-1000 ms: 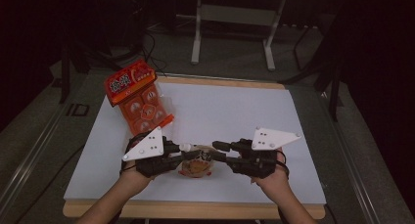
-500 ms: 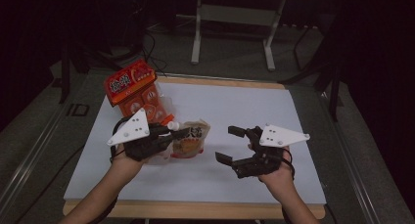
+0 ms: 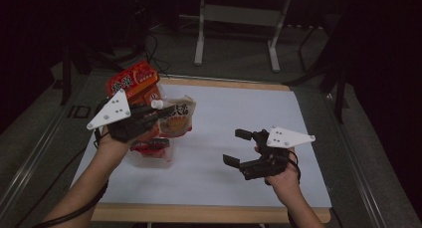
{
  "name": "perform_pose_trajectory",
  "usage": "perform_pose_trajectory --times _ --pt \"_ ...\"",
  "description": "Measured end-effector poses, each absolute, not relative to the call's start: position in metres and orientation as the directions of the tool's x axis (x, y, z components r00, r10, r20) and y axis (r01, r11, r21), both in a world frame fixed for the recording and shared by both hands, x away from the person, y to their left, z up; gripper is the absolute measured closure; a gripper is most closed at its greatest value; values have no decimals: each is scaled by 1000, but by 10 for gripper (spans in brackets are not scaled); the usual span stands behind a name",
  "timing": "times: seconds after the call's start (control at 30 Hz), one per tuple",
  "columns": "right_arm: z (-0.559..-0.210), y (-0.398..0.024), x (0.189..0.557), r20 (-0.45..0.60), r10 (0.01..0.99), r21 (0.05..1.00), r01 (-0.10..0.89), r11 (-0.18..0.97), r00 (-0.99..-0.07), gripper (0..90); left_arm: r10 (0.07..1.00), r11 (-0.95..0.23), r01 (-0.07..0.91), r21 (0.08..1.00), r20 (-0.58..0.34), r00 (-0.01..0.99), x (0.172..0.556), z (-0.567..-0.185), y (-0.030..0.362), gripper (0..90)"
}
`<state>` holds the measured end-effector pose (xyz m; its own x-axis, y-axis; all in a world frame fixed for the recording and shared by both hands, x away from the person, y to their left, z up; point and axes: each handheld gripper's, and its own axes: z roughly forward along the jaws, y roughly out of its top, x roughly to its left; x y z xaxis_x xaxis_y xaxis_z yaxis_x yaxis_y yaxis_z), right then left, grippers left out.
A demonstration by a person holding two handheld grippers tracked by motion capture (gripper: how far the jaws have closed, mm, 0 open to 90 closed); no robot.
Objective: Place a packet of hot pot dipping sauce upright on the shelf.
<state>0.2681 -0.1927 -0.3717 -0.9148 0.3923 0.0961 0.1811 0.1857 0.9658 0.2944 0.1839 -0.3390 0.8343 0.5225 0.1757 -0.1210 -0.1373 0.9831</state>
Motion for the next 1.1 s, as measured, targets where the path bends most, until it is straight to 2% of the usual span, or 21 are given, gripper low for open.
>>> perform_pose_trajectory --times 0.3,0.6,1.1 --pt "-375 -197 270 98 394 967 181 181 -914 143 510 -139 -119 983 174 842 318 -345 210 877" --pt "-382 -202 275 95 411 962 190 196 -906 143 511 -166 -60 984 138 848 333 -369 226 877" --pt "-393 -201 278 126 393 950 224 216 -911 146 452 -204 -8 979 101 886 336 -401 240 876"
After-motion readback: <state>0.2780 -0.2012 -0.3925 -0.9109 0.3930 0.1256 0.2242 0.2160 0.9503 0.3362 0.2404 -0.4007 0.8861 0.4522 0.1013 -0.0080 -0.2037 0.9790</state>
